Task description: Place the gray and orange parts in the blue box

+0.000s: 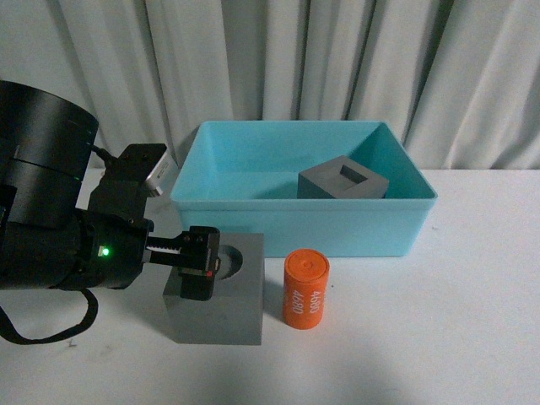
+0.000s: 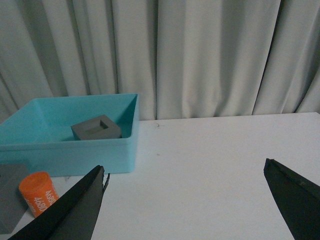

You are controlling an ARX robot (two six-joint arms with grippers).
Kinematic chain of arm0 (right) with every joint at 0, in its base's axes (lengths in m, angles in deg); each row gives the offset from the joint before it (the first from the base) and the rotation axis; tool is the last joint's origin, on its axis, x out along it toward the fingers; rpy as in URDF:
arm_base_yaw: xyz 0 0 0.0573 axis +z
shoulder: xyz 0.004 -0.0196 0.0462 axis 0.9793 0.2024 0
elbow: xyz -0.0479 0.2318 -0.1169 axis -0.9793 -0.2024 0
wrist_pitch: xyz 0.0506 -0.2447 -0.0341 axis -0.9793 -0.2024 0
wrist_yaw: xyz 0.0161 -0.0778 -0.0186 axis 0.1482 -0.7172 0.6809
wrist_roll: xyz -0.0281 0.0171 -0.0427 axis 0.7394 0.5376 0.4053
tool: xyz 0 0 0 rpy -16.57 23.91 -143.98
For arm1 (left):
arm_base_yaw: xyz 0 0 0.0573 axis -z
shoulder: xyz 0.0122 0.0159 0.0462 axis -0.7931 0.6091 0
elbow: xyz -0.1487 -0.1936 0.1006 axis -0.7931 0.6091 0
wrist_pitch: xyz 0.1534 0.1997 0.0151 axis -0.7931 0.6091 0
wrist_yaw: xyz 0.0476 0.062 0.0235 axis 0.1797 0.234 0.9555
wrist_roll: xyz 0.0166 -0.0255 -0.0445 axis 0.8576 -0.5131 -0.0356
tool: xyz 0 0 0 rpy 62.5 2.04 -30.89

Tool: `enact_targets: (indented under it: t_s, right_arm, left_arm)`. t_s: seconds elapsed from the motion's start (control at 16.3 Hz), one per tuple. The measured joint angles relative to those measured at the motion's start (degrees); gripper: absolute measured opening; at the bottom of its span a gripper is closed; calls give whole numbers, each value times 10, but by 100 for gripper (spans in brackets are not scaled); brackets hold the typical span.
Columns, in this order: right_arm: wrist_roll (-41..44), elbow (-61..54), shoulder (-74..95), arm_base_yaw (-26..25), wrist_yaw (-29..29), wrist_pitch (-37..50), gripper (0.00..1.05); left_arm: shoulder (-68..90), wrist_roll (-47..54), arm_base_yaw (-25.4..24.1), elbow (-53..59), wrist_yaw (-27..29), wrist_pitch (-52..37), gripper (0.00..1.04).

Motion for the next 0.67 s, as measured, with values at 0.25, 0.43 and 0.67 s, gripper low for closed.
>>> enact_targets:
  t_s: [0.25,0.43,0.67]
  right_arm:
    - [0,0,0,0,0,0,98]
    - [0,0,0,0,0,0,98]
    - [0,0,0,0,0,0,98]
  left_arm:
    - [1,-1,2,0,-8,-6,69]
    - [-2,-5,8,0,-11,-8,39]
    - [-53,-8,-13,27,-10,24,21]
